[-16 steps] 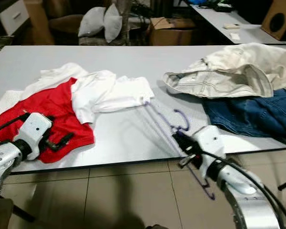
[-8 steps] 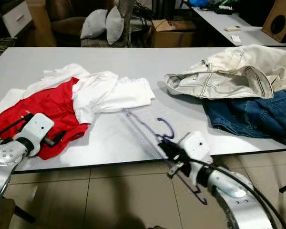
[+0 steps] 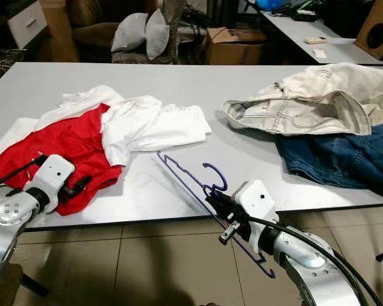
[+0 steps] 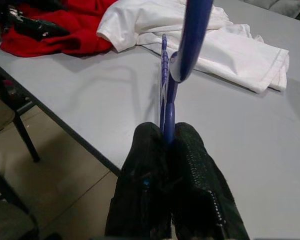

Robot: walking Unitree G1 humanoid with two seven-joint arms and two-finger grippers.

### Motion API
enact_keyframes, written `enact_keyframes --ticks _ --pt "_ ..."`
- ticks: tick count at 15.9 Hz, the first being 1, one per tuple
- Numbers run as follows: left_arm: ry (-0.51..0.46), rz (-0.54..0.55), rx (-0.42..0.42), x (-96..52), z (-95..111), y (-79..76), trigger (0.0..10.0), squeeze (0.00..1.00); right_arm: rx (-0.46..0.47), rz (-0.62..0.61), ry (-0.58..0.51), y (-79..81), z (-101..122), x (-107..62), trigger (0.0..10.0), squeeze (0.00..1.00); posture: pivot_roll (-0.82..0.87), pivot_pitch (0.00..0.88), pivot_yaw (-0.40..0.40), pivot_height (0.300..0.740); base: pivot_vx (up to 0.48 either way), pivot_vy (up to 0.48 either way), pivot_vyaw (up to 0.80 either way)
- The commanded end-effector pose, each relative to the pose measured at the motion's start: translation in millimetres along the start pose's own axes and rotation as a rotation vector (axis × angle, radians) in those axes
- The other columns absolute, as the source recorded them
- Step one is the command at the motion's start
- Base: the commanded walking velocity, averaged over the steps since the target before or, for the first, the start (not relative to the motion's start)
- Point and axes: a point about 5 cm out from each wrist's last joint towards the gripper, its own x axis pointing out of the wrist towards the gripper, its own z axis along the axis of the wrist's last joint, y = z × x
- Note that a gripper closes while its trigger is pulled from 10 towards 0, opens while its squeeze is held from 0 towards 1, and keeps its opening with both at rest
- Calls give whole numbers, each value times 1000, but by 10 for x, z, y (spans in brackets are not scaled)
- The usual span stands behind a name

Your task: Hang hanger

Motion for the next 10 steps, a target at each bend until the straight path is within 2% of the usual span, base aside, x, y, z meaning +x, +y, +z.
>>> enact_keyframes --ticks 1,4,6,7,9,10 --pt "12 -24 -35 -6 -27 -35 0 0 -11 -2 -3 -9 24 -15 10000 0 -23 0 -5 740 0 0 0" --pt "-41 5 -115 6 49 13 0 0 -4 -14 -3 -14 9 -11 10000 0 -29 0 1 740 0 0 0" --pt "-116 26 -209 -2 177 75 0 0 -1 -42 3 -43 -10 -19 10000 0 -28 0 -2 740 0 0 0" --pt "-198 45 -291 -12 338 159 0 0 -1 -76 2 -76 -13 -10 10000 0 -31 0 -1 740 0 0 0" --pt "-369 49 -403 -14 741 326 0 0 -3 -108 -6 -104 0 17 10000 0 -30 0 6 740 0 0 0" --pt "-480 55 -480 23 1026 410 0 0 -4 -118 -6 -112 -12 28 10000 0 -29 0 11 740 0 0 0"
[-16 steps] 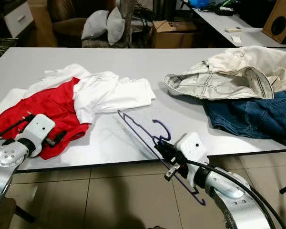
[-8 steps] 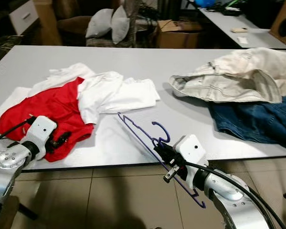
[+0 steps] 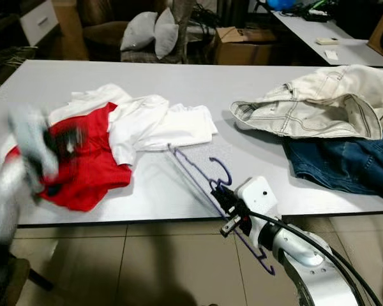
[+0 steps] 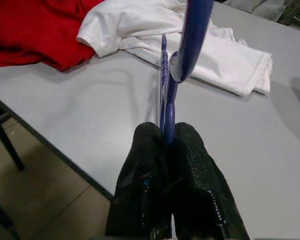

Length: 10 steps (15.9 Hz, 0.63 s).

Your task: Hang hanger

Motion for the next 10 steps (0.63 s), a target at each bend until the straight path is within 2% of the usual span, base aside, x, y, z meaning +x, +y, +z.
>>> enact_keyframes --ticks 1,2,3,4,5,6,7,8,9,10 --pt "-65 -11 -49 80 166 -35 0 0 -13 -28 2 -38 -8 5 10000 0 -31 0 17 740 0 0 0" --pt "-111 -54 -53 186 317 -120 0 0 -11 -27 -4 -29 2 -3 10000 0 -38 0 33 740 0 0 0" --pt "-123 -74 -21 236 408 -153 0 0 -9 -23 -10 -9 8 -10 10000 0 -42 0 46 740 0 0 0" --pt "-30 -128 144 197 310 -148 0 0 -3 -26 -7 15 -18 -18 10000 0 -48 0 57 740 0 0 0" --pt "66 -134 228 116 153 -91 0 0 0 -30 -3 40 -41 -22 10000 0 -52 0 63 740 0 0 0" --pt "182 -155 336 8 -7 -28 4471 0 7 -17 -6 73 -37 -25 10000 0 -54 0 65 740 0 0 0" --pt "248 -184 363 -92 -122 33 10000 0 14 -4 -11 97 -29 -23 10000 0 -51 0 63 740 0 0 0" --pt "269 -164 354 -163 -192 124 10000 937 16 9 -12 113 -29 -19 10000 0 -50 0 62 740 0 0 0" --pt "296 -166 357 -215 -245 173 10000 1000 16 17 -11 118 -29 -16 10000 0 -47 0 59 740 0 0 0" --pt "336 -198 319 -345 -331 225 10000 1000 8 37 -3 121 -41 -13 10000 0 -33 0 44 740 0 0 0"
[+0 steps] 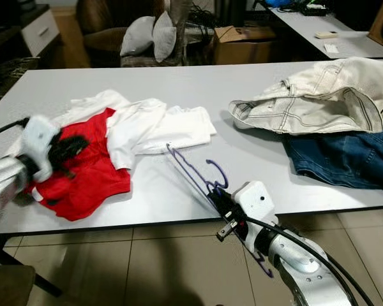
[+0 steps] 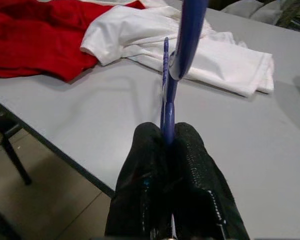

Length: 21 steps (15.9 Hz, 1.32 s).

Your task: Hang hanger

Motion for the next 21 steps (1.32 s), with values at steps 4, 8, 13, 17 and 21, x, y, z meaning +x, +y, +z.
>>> enact_keyframes --ticks 4,8,13,17,21 --pt "52 -92 14 -137 -223 -29 10000 1000 -16 62 19 9 -7 42 10000 0 -7 0 14 740 0 0 0" --pt "91 -95 -14 -138 -350 26 10000 1000 -24 83 20 2 0 58 10000 0 3 0 3 740 0 0 0" --pt "224 -41 -25 -119 -584 45 10000 741 -32 135 41 62 -38 49 10000 0 -6 0 -1 740 0 0 0" --pt "308 -37 -32 -89 -730 -27 0 0 -52 162 59 41 -57 25 10000 0 -10 0 -19 740 0 0 0" --pt "310 -69 -49 -83 -763 -89 0 0 -68 236 70 45 -56 -4 10000 0 2 0 -47 740 0 0 0"
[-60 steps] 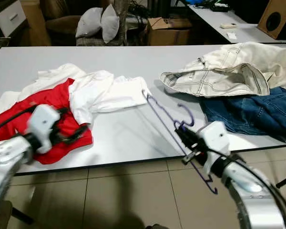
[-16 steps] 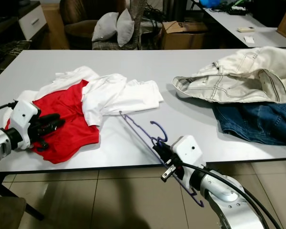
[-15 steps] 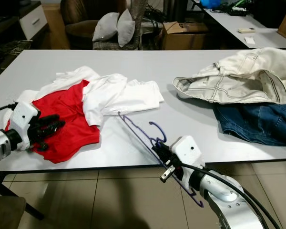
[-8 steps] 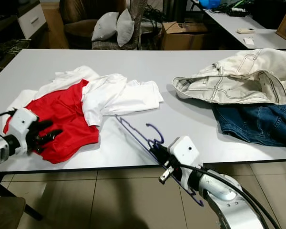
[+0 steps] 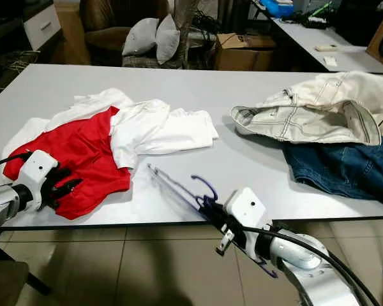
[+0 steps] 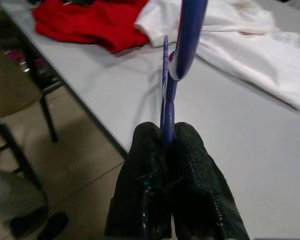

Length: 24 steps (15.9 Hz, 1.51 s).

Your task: Hang hanger

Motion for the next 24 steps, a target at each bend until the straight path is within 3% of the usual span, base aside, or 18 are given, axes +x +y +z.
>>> enact_keyframes --ticks 1,9,12,18,19,24 --pt "53 -38 -32 28 -135 -94 0 0 2 46 10 8 -24 -5 10000 0 6 0 -53 740 0 0 0" --pt "-14 15 -37 51 -72 -101 0 0 -28 30 32 -86 -54 -40 10000 0 1 0 -55 740 0 0 0" --pt "-112 48 -111 98 82 -86 0 0 -26 23 30 -84 -52 -52 10000 0 -11 0 -48 740 0 0 0" --pt "-664 41 -439 101 1307 103 0 0 -17 10 15 -79 -27 -29 10000 0 -6 0 -47 740 0 0 0" --pt "-806 19 -512 70 1661 146 0 0 -22 14 2 -84 3 4 10000 0 -4 0 -46 740 0 0 0" --pt "-1094 -101 -537 -144 2685 184 0 0 -40 21 -74 -46 129 147 10000 0 -15 0 -13 740 0 0 0"
